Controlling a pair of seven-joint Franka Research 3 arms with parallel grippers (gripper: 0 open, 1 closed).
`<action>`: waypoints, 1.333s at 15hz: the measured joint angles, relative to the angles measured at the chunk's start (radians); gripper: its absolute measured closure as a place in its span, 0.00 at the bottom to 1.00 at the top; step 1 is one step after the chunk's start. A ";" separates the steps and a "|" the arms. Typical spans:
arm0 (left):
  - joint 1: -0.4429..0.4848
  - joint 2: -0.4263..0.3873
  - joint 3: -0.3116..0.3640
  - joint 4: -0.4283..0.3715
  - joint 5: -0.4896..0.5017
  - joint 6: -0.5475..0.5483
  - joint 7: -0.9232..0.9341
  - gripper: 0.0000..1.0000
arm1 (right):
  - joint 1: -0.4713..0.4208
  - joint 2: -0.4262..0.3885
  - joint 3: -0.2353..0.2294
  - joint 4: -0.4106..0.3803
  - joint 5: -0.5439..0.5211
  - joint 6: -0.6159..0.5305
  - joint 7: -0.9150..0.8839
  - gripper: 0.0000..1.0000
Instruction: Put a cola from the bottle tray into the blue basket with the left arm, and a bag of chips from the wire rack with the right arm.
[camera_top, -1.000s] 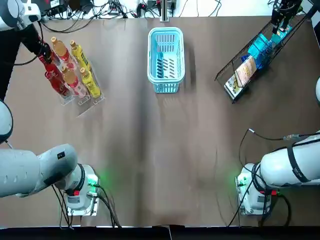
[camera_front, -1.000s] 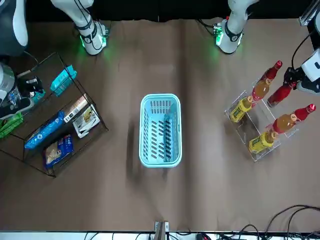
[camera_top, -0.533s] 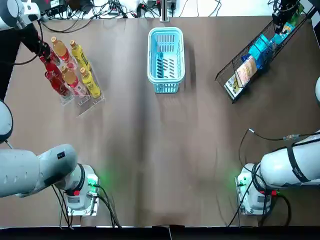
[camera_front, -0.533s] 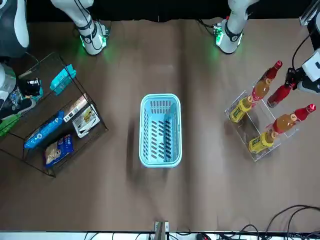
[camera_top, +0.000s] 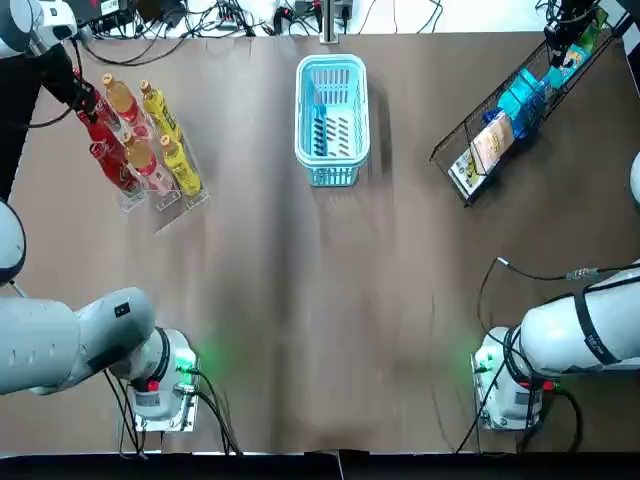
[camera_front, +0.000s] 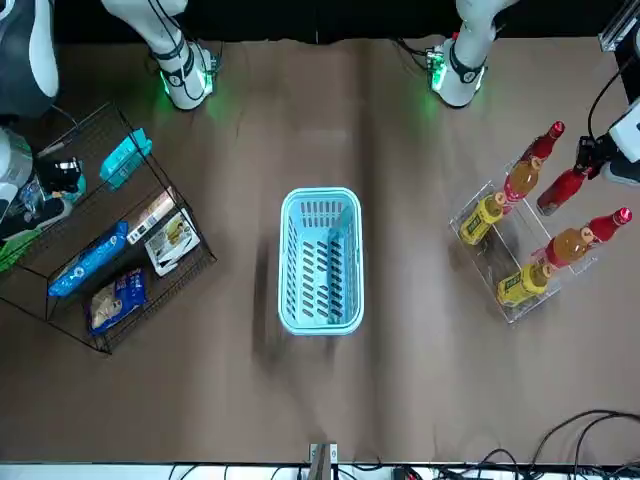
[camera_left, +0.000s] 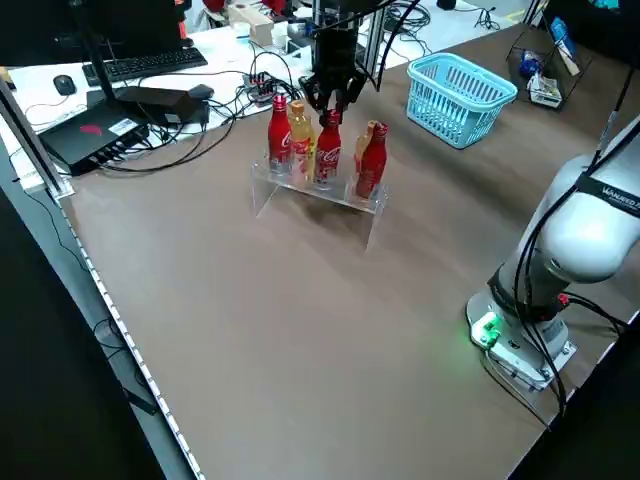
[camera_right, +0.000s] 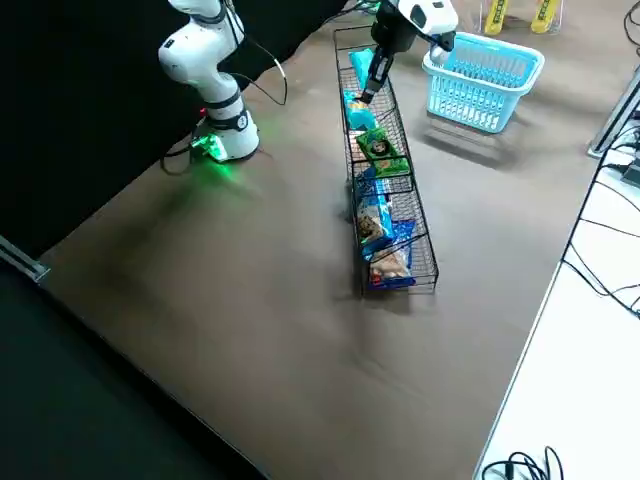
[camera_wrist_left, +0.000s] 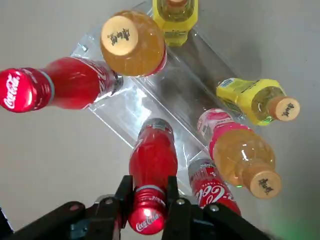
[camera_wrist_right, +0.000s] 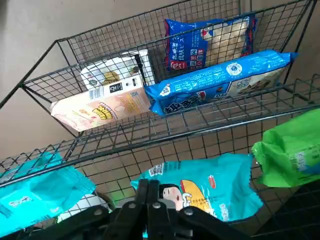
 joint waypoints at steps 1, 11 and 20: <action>0.000 0.000 0.000 0.003 0.000 0.000 -0.003 0.68 | 0.000 0.000 0.001 0.001 0.000 0.002 0.000 0.98; -0.010 -0.013 -0.025 0.364 0.000 -0.394 -0.162 0.68 | 0.011 -0.001 0.016 0.077 0.010 0.009 0.000 0.98; -0.021 0.034 -0.400 0.445 -0.019 -0.477 -0.693 0.68 | 0.070 -0.009 0.021 0.200 0.044 -0.089 0.075 0.98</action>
